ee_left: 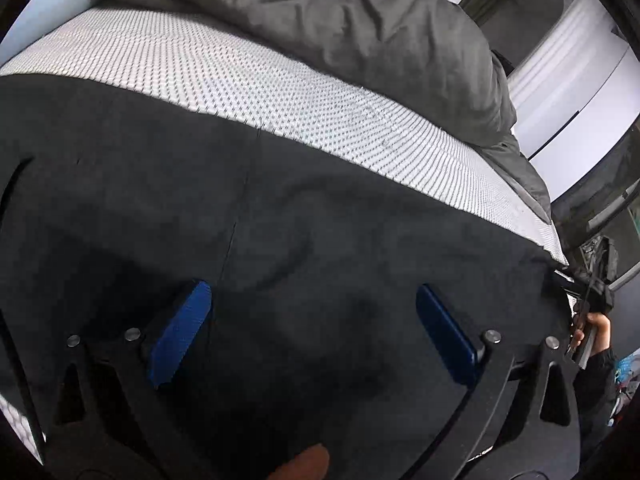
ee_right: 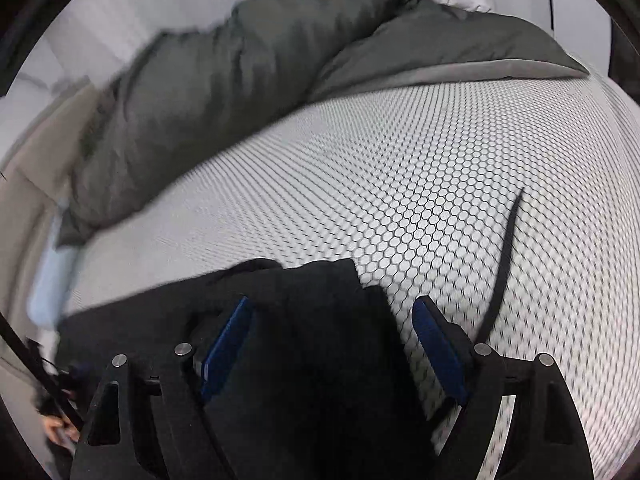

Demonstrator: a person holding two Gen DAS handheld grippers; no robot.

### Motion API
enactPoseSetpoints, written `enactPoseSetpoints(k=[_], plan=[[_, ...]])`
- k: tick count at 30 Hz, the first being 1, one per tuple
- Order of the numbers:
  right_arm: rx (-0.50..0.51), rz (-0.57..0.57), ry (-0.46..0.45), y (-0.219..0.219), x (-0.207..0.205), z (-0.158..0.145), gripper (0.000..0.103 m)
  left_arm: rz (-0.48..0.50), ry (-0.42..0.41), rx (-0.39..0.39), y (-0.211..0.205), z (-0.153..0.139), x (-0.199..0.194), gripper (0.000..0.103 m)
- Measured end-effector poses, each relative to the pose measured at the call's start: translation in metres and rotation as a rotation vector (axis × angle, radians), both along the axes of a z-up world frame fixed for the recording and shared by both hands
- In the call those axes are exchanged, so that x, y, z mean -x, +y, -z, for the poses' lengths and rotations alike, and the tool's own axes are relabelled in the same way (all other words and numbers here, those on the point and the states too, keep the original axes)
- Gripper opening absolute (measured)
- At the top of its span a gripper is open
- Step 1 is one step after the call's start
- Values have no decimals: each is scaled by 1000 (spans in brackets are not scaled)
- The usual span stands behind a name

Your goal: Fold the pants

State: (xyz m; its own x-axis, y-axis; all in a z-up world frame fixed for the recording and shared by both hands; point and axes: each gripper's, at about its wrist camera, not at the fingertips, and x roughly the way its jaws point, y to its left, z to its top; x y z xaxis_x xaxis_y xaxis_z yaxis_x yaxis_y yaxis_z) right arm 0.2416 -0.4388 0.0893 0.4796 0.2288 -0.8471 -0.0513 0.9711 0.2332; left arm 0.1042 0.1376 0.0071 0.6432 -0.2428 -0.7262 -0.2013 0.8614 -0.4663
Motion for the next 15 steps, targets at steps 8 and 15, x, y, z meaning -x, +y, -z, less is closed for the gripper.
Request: enactPoseSetpoints(k=[8, 15], plan=[[178, -78, -222, 32, 23, -35, 33, 8, 14, 33, 12, 4, -11, 102], [274, 42, -101, 39, -5, 2, 50, -24, 19, 31, 5, -1, -19, 102]])
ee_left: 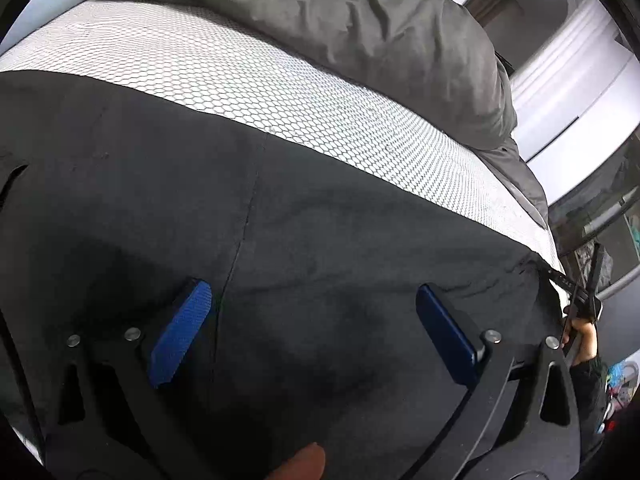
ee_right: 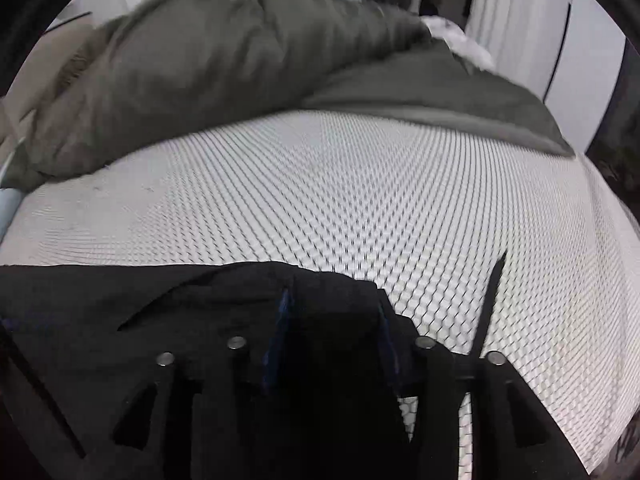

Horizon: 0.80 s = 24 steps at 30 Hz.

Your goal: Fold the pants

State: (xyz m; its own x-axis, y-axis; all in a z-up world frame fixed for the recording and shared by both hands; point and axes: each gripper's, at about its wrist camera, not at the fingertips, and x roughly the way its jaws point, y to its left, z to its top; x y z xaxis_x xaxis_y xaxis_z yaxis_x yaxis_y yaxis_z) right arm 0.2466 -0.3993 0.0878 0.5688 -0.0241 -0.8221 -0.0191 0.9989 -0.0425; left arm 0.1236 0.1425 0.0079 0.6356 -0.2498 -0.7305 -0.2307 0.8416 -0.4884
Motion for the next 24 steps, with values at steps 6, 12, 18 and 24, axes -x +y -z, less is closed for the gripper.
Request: enactPoseSetpoints(k=[6, 12, 18, 24], plan=[[-222, 104, -308, -2, 87, -66, 102, 26, -62, 14, -2, -19, 50, 102], [-404, -57, -310, 64, 150, -52, 103, 55, -93, -15, -21, -25, 82, 102], [-397, -224, -140, 153, 153, -5, 103, 76, -74, -137, -53, -25, 90, 102], [-333, -310, -70, 200, 163, 38, 102, 110, 12, -389, -87, -7, 80, 102]])
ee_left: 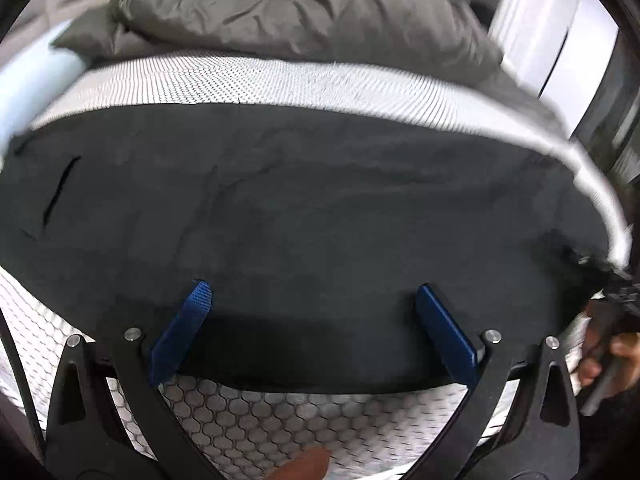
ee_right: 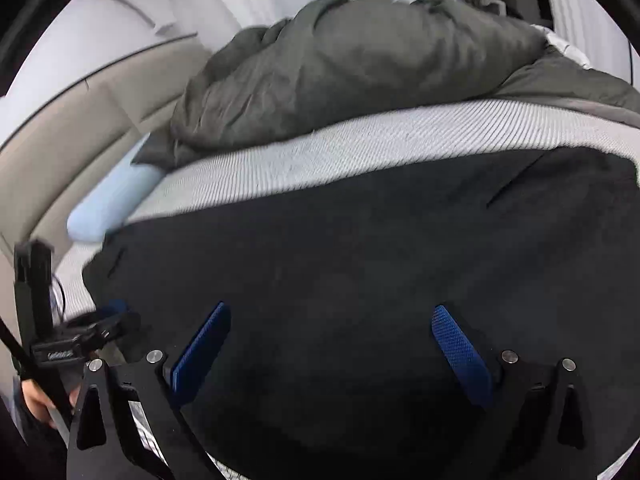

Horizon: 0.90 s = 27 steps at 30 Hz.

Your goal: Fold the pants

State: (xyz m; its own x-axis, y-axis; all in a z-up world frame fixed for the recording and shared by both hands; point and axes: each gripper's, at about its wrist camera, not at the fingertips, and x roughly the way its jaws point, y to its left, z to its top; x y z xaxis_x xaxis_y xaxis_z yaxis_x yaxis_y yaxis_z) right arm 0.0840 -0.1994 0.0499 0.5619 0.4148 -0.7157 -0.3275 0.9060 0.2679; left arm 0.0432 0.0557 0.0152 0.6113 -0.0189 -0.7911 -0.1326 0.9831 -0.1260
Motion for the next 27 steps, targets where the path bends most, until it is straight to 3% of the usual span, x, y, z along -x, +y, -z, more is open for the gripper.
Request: enactPoseSetpoints(k=[3, 5, 8, 10, 12, 15, 16, 19, 22, 25, 27], plan=[[78, -13, -20, 8, 11, 14, 102, 13, 12, -102, -16, 3, -3, 102], [109, -15, -40, 11, 12, 15, 102, 23, -6, -69, -18, -3, -3, 102], [78, -15, -36, 3, 17, 14, 102, 42, -53, 0, -20, -13, -6, 102], [75, -55, -31, 7, 19, 13, 100, 60, -13, -10, -28, -7, -16, 102], [129, -107, -43, 14, 21, 14, 80, 58, 36, -45, -35, 4, -25, 102], [169, -134, -48, 12, 21, 12, 62, 70, 26, -66, -39, 3, -25, 102], [162, -126, -47, 5, 20, 9, 60, 67, 27, -55, -36, 3, -24, 102], [177, 5, -69, -25, 13, 0, 60, 51, 24, -46, -29, 2, -23, 102], [116, 51, -70, -43, 9, -5, 60, 47, 19, -43, -25, 1, -21, 102], [84, -4, -71, -33, 16, -6, 61, 47, 19, -47, -22, 0, -22, 102], [94, -63, -72, -17, 19, -3, 67, 47, 20, -46, -22, 0, -24, 102]])
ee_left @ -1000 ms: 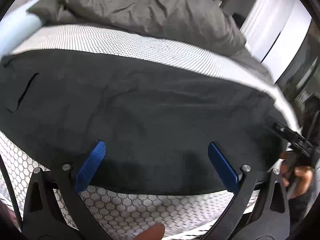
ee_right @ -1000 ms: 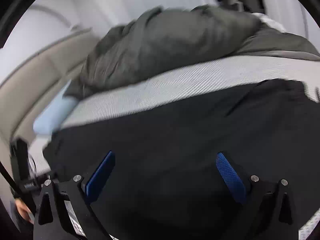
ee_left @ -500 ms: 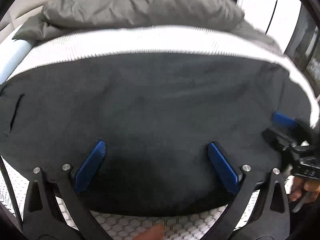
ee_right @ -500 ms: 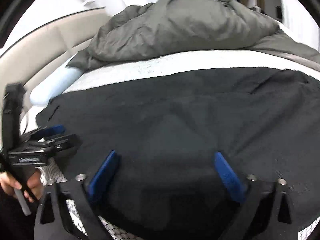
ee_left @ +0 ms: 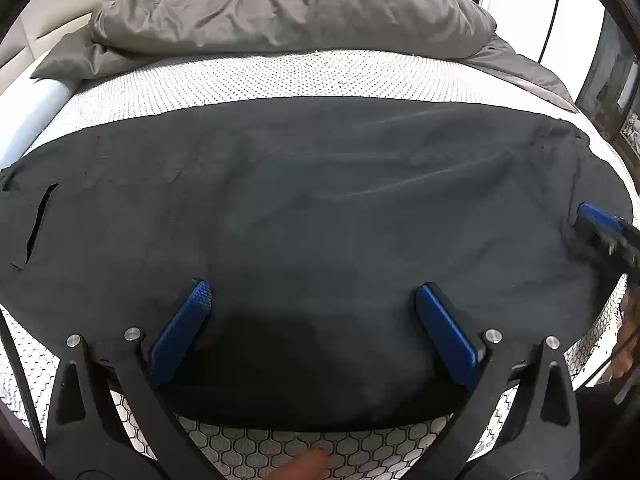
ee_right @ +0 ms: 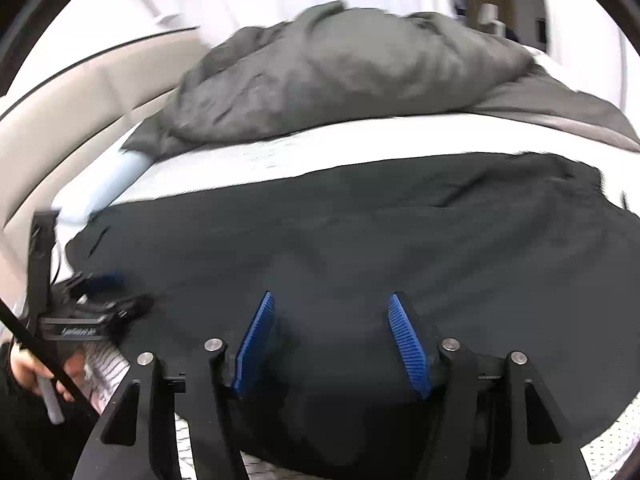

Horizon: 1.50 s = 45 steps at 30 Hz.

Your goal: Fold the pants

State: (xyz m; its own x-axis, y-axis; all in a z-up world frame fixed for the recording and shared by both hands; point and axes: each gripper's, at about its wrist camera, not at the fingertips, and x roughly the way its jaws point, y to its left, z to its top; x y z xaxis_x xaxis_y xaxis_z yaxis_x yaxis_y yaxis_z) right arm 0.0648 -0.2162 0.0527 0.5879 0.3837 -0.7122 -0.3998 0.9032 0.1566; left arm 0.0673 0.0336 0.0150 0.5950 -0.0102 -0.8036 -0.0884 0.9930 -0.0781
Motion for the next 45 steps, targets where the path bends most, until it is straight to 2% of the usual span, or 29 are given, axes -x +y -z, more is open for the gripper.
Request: enactPoseSetpoints(k=[2, 5, 7, 9, 12, 15, 18, 20, 22, 24, 27, 31, 34, 35, 37, 39, 41, 43, 44, 45], plan=[[36, -38, 16, 14, 5, 6, 73, -3, -3, 7, 2, -2, 1, 102], [92, -41, 23, 25, 7, 17, 76, -57, -55, 44, 16, -14, 7, 102], [81, -29, 16, 24, 8, 16, 79, -110, -101, 102, 37, -22, 14, 102], [57, -32, 23, 24, 9, 13, 79, -160, -92, 140, 56, -20, 18, 102], [26, -82, 17, 35, 16, 7, 79, -205, -98, 156, 74, -10, 22, 102], [26, -138, 14, 59, 19, 8, 79, -185, -82, 82, 77, 2, 22, 102], [130, -167, -12, 83, 20, 16, 79, -168, -70, -6, 76, 8, 22, 102], [150, -164, -1, 83, 14, 20, 79, -164, -63, -49, 76, 9, 24, 102], [158, -128, 7, 73, 8, 19, 79, -186, -64, -46, 85, 9, 27, 102], [229, -51, -15, 54, 1, 19, 81, -218, -62, -43, 92, 9, 30, 102], [278, 27, -14, 19, -6, 22, 86, -279, -63, -52, 110, 11, 32, 102], [380, 221, -50, -43, -15, 23, 86, -368, -45, -63, 129, 11, 36, 102], [370, 332, -60, -73, -21, 20, 86, -396, -52, -96, 125, 7, 41, 102], [351, 348, -59, -73, -21, 18, 86, -380, -66, -90, 119, 4, 43, 102], [334, 339, -88, -59, -15, 13, 88, -255, -110, 10, 99, -4, 44, 102], [257, 208, -102, -31, -6, 11, 92, -124, -135, 86, 73, -8, 42, 102], [194, 55, -100, 4, 7, 13, 96, -32, -123, 108, 49, -7, 37, 102], [184, -49, -49, 34, 9, 24, 97, 66, -75, 137, 26, 2, 29, 102], [190, -80, -21, 44, 8, 31, 97, 91, -44, 133, 18, 9, 26, 102], [207, -96, -9, 49, 8, 36, 97, 93, -30, 97, 12, 14, 23, 102]])
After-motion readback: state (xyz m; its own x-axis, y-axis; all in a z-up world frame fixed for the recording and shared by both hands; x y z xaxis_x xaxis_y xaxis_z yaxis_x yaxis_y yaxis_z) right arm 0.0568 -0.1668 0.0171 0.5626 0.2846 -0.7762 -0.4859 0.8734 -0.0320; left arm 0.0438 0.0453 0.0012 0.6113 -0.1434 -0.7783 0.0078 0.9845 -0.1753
